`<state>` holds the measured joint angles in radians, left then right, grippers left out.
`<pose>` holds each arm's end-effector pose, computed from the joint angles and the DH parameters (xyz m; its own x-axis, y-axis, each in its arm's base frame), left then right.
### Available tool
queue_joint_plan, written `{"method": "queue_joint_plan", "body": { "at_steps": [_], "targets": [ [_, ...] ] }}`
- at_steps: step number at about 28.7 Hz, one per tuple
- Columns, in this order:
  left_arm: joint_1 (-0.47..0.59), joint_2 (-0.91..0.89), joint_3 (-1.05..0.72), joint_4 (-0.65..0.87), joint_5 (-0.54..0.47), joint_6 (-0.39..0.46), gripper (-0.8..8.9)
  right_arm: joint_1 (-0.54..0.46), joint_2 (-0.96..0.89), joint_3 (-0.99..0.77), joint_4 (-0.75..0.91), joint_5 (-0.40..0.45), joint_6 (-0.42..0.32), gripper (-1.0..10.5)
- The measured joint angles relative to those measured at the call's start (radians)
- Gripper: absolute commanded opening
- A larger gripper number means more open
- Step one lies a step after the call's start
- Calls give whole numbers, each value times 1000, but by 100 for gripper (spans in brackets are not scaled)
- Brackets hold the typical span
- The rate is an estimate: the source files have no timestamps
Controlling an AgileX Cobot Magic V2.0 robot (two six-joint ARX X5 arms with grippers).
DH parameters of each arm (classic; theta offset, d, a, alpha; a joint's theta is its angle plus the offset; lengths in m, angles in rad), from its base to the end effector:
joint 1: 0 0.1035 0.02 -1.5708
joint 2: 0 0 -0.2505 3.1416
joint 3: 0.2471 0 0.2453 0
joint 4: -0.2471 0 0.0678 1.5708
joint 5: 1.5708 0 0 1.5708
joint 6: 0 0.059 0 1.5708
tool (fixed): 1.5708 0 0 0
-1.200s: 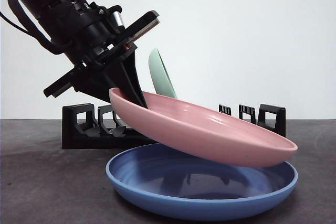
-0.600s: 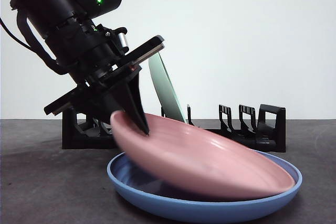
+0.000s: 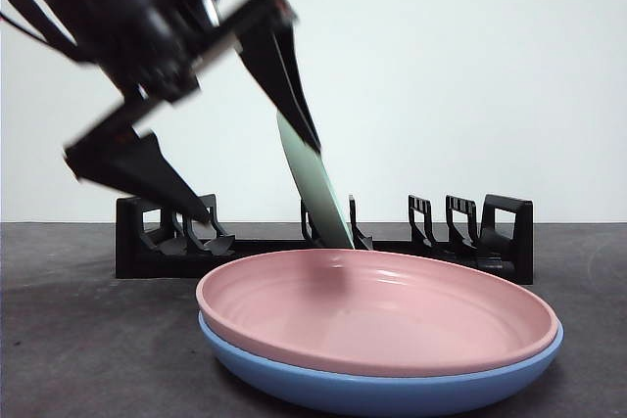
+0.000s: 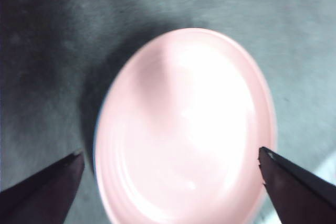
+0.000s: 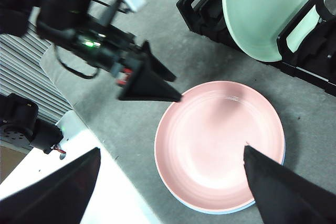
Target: Place the plate
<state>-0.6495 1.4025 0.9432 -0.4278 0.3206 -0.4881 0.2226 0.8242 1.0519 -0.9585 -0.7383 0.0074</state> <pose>0.2245 -0.1938 0.2028 0.2868 -0.6135 -0.7357 0.3574 0.7811 -0.5120 0.1385 0.0721 0.3251 0.3886 0.7780 -0.4937 -0.6472 0.6118 0.4547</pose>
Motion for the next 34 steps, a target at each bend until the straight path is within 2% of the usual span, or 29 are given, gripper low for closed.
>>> {"method": "queue_joint_plan", "body": {
  "at_steps": [11, 18, 23, 27, 34],
  "targets": [
    [0, -332, 0, -209, 0, 118, 542, 0, 0, 0, 2, 0, 3, 434],
    [0, -580, 0, -338, -1, 236, 539, 0, 10, 0, 79, -2, 106, 434],
    [1, -719, 0, -354, -24, 258, 530, 33, 78, 0, 162, -3, 194, 434],
    [1, -807, 0, -393, -111, 261, 530, 91, 183, 14, 230, -2, 261, 434],
    [1, -894, 0, -502, -164, 259, 530, 145, 425, 157, 324, 12, 293, 434]
  ]
}}
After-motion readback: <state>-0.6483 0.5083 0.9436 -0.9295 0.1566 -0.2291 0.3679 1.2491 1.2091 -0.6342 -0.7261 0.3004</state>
